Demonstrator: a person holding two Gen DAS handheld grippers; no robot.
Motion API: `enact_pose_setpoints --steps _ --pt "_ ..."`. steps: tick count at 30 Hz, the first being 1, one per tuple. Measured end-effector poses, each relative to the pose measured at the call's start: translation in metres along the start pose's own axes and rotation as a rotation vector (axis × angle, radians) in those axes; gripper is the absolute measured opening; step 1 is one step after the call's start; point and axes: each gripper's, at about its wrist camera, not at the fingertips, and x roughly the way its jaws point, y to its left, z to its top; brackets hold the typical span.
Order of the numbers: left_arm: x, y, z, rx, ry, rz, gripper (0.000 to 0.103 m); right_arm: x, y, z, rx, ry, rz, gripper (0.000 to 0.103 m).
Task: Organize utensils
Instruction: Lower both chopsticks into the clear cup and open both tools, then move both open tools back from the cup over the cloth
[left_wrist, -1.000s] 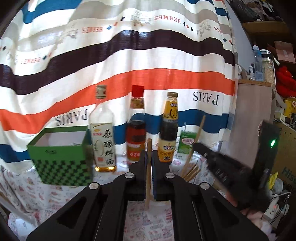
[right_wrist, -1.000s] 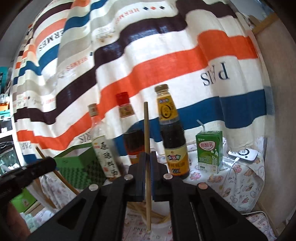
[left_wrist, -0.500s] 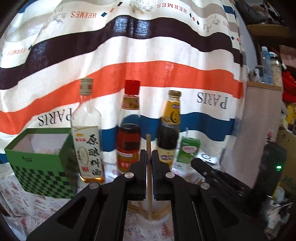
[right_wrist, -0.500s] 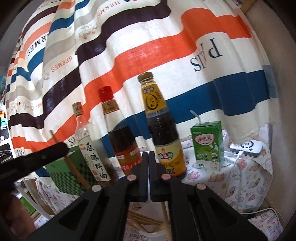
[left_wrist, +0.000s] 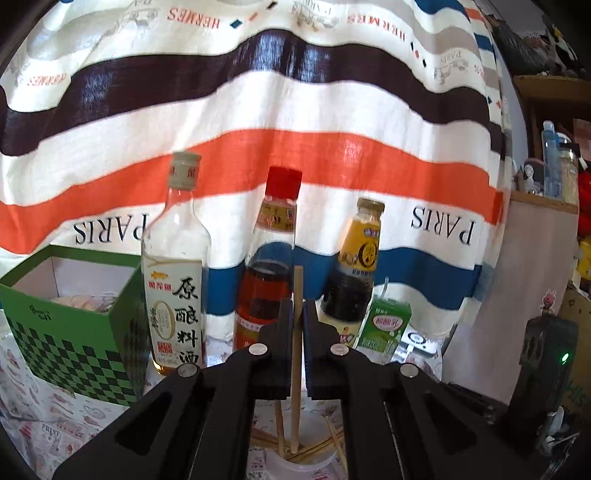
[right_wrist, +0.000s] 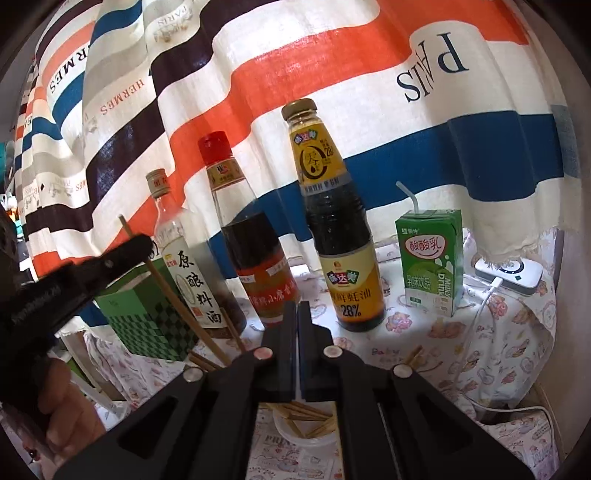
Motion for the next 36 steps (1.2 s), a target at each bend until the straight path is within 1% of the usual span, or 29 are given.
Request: enact_pose_setpoints --steps 2,4,6,8,10,11,13,14,15,16,17,18,19,21,22,26,27,29,30,32,34,36 --pt "0.007 -0.001 -0.008 0.013 0.034 -0.003 0.004 0.001 0.000 0.000 -0.005 0.006 -0.005 0.002" --pt "0.018 -0.004 -0.020 0.043 0.090 -0.021 0.004 0.002 0.000 0.000 -0.008 0.015 -0.017 0.002" --pt "0.028 -0.009 -0.034 0.095 0.136 -0.006 0.004 0.003 -0.001 0.001 0.000 0.023 -0.020 0.002" --pt "0.034 -0.012 -0.046 0.113 0.162 0.005 0.004 0.003 -0.003 0.001 0.008 0.030 -0.018 0.005" --pt "0.040 -0.012 -0.054 0.108 0.189 0.005 0.004 0.004 -0.005 0.001 0.012 0.038 -0.023 0.017" --pt "0.044 -0.011 -0.057 0.107 0.202 0.015 0.005 0.004 -0.005 0.002 0.014 0.040 -0.026 0.022" --pt "0.045 -0.010 -0.060 0.113 0.200 0.052 0.007 0.002 -0.006 0.002 0.023 0.034 -0.035 0.035" --pt "0.043 -0.008 -0.061 0.117 0.194 0.073 0.015 0.000 -0.007 0.003 0.027 0.029 -0.037 0.037" --pt "0.038 -0.006 -0.062 0.126 0.185 0.093 0.022 -0.002 -0.006 0.004 0.025 0.025 -0.034 0.042" --pt "0.030 -0.004 -0.062 0.136 0.162 0.107 0.038 -0.004 -0.005 0.005 0.018 0.024 -0.025 0.045" --pt "0.021 -0.001 -0.061 0.143 0.131 0.119 0.051 -0.006 -0.004 0.006 0.010 0.022 -0.018 0.047" --pt "0.010 0.002 -0.060 0.149 0.094 0.133 0.054 -0.009 -0.002 0.007 -0.002 0.014 -0.016 0.049" --pt "0.001 0.005 -0.059 0.147 0.076 0.143 0.056 -0.011 0.001 0.007 -0.009 0.008 -0.018 0.051" --pt "-0.017 0.015 -0.056 0.125 0.062 0.155 0.059 -0.014 0.005 0.007 -0.020 0.000 -0.017 0.054" --pt "-0.025 0.019 -0.055 0.115 0.053 0.163 0.063 -0.015 0.007 0.007 -0.024 0.003 -0.014 0.054" --pt "-0.057 0.037 -0.060 0.092 0.012 0.222 0.075 -0.017 0.013 0.005 -0.023 0.017 -0.009 0.056" --pt "-0.065 0.040 -0.063 0.091 0.005 0.238 0.076 -0.018 0.015 0.005 -0.029 0.024 -0.009 0.056" --pt "-0.080 0.045 -0.072 0.088 -0.009 0.252 0.084 -0.022 0.020 0.003 -0.040 0.048 -0.014 0.058" --pt "-0.087 0.048 -0.078 0.085 -0.012 0.257 0.086 -0.024 0.022 0.001 -0.032 0.077 -0.008 0.060" --pt "-0.098 0.053 -0.087 0.080 -0.023 0.269 0.097 -0.028 0.026 -0.002 -0.025 0.119 0.020 0.060" --pt "-0.104 0.056 -0.095 0.086 -0.028 0.288 0.101 -0.034 0.034 -0.009 -0.059 0.131 0.018 0.063" --pt "-0.107 0.059 -0.107 0.086 -0.022 0.304 0.101 -0.034 0.038 -0.018 -0.084 0.161 -0.002 0.063"
